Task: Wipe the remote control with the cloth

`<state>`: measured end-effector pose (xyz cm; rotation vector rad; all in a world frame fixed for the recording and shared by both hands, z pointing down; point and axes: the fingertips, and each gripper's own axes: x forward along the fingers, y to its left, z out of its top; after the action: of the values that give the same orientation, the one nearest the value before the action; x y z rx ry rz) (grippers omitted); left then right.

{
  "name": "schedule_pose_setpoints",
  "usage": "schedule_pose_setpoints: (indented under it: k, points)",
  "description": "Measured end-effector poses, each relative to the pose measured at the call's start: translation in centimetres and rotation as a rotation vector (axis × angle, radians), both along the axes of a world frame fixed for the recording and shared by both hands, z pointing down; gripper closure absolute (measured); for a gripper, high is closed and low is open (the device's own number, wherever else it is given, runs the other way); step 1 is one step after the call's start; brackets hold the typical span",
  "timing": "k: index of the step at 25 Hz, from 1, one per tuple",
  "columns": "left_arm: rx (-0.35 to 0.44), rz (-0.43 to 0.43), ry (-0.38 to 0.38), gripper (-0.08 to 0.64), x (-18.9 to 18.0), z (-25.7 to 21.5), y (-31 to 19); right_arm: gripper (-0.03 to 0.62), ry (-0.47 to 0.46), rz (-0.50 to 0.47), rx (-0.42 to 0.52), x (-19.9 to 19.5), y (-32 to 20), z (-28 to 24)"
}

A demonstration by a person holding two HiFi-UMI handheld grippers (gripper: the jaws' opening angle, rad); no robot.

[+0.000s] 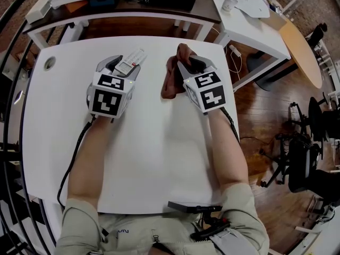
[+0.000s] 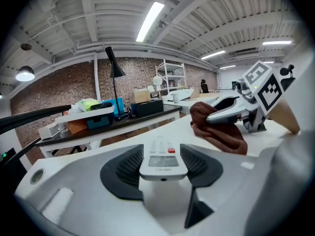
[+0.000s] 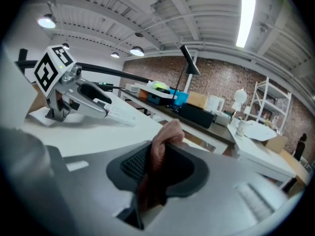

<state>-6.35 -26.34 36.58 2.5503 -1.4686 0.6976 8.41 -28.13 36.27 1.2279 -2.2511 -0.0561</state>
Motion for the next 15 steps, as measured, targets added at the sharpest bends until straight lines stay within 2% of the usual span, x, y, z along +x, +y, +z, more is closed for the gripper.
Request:
schedule_pose_setpoints:
  k: [3,6,12,15]
  points:
    - [-0.075,0.002,-0.007,0.318,-0.1,1.0,0.0,0.492,-0.005,-0.002,-0.060,0.1,-0.2,0.7]
    - [-0.149,0.004,0.005,0.316,-0.4,1.9,-0.1,0.434,-0.003,-0.011,-0.099,0.0,-0.2,1.1]
    - [-0.164,0.006,-0.008,0.314,-0.3,2.4,-0.2,0.363,-0.009,-0.015,-0.128,0.0,-0.1,1.6]
    - [-0.162,0.021,-0.023,0.254,0.0,2.1,0.3,0.347,-0.001,-0.012,-0.124,0.1,0.0,1.5]
